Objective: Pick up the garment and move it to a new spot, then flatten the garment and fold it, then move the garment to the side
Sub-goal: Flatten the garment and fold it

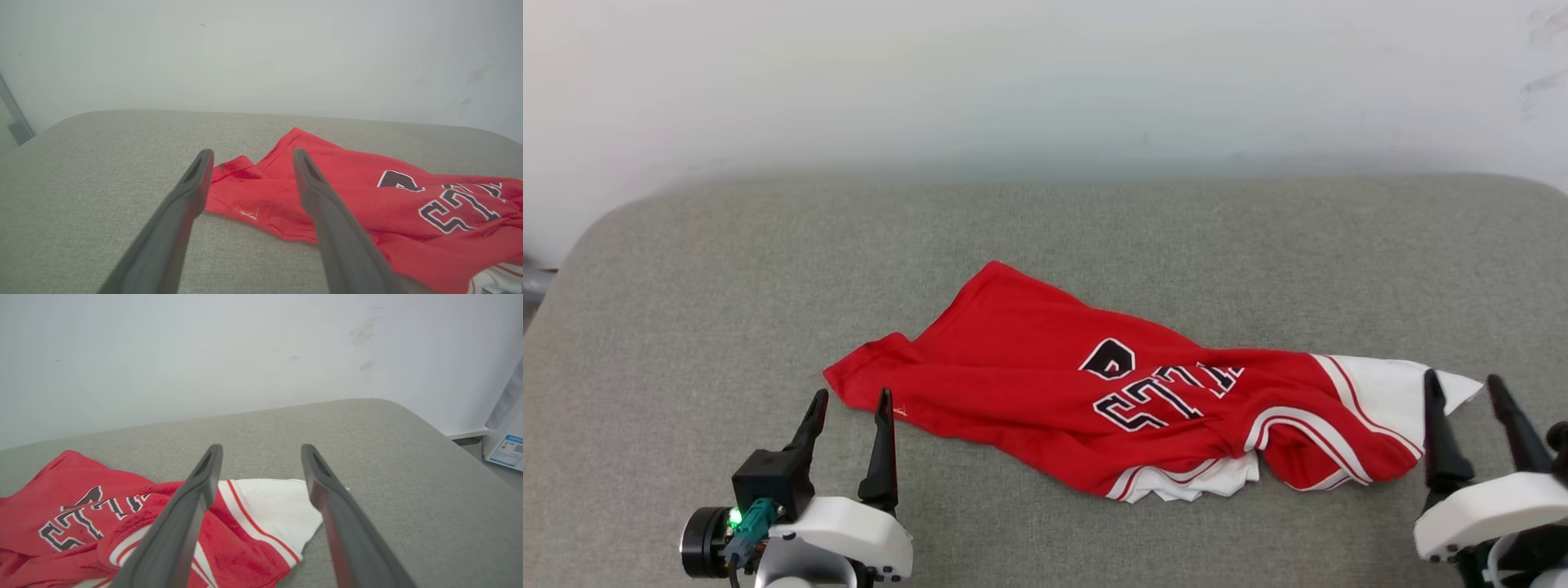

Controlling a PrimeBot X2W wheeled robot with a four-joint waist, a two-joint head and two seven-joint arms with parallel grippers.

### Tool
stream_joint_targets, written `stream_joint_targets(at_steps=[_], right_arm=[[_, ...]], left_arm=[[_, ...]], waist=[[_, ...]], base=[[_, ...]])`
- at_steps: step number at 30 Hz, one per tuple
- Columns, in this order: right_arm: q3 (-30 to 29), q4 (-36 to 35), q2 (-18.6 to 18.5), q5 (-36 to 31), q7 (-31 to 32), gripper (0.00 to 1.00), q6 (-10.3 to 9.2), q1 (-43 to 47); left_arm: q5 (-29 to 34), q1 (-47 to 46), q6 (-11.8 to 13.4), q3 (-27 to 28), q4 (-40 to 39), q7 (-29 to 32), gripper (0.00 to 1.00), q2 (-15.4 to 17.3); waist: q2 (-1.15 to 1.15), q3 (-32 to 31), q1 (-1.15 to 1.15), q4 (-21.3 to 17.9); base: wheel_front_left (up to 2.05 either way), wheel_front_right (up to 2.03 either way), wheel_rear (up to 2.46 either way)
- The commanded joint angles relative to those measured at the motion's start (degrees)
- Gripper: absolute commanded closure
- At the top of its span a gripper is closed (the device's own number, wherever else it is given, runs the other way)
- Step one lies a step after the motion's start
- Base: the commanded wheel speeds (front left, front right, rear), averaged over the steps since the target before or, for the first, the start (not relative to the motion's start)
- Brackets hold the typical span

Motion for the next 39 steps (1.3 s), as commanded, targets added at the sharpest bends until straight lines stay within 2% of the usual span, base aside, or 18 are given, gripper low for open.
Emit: stream_joint_targets(at_steps=[1, 8, 12, 19, 29, 34, 39], right_arm=[[1.5, -1.7, 0.5, 0.4, 0.5, 0.0, -0.06, 1.6], [7.7, -8.8, 0.9, -0.1, 2.3, 0.0, -0.06, 6.2], [9.8, -14.0, 1.1, -1.1, 4.0, 0.0, -0.06, 8.4], [10.6, -20.1, 1.6, -1.8, 7.0, 0.0, -0.06, 11.4], [11.5, -21.8, 2.3, -1.3, 6.5, 0.0, -0.06, 9.7], [11.8, -21.3, 2.4, -0.7, 5.3, 0.0, -0.06, 7.5], [12.2, -20.3, 2.4, 0.5, 3.5, 0.0, -0.06, 5.2]], left_arm=[[-0.3, 1.0, 0.4, 0.0, -0.2, 0.3, 0.0, 0.2], [-0.3, 2.0, 0.9, -0.5, -1.1, 2.6, 0.0, 0.8], [-0.5, 0.5, -0.2, -2.0, -2.1, 5.4, 0.0, 1.3], [-0.6, -3.4, -5.3, -9.0, -3.7, 17.1, 0.0, 1.3], [0.2, -8.9, -13.5, -20.6, -4.0, 32.3, 0.0, 1.3], [1.1, -13.6, -15.3, -24.3, -1.9, 36.0, 0.0, 2.5], [0.7, -18.8, -16.1, -27.3, 2.3, 39.7, 0.0, 4.2]], waist=[[0.0, -1.5, 0.01, -0.2], [0.0, -3.2, 0.01, -0.9], [0.0, -3.4, 0.01, -1.4], [0.0, -2.7, 0.01, -3.5], [0.0, 2.4, 0.01, -7.2], [0.0, 7.0, 0.01, -8.3], [0.0, 10.8, 0.01, -9.6]], base=[[0.0, 0.0, 0.0], [0.0, 0.0, 0.0], [0.0, 0.0, 0.0], [0.0, 0.0, 0.0], [0.0, 0.0, 0.0], [0.0, 0.0, 0.0], [0.0, 0.0, 0.0]])
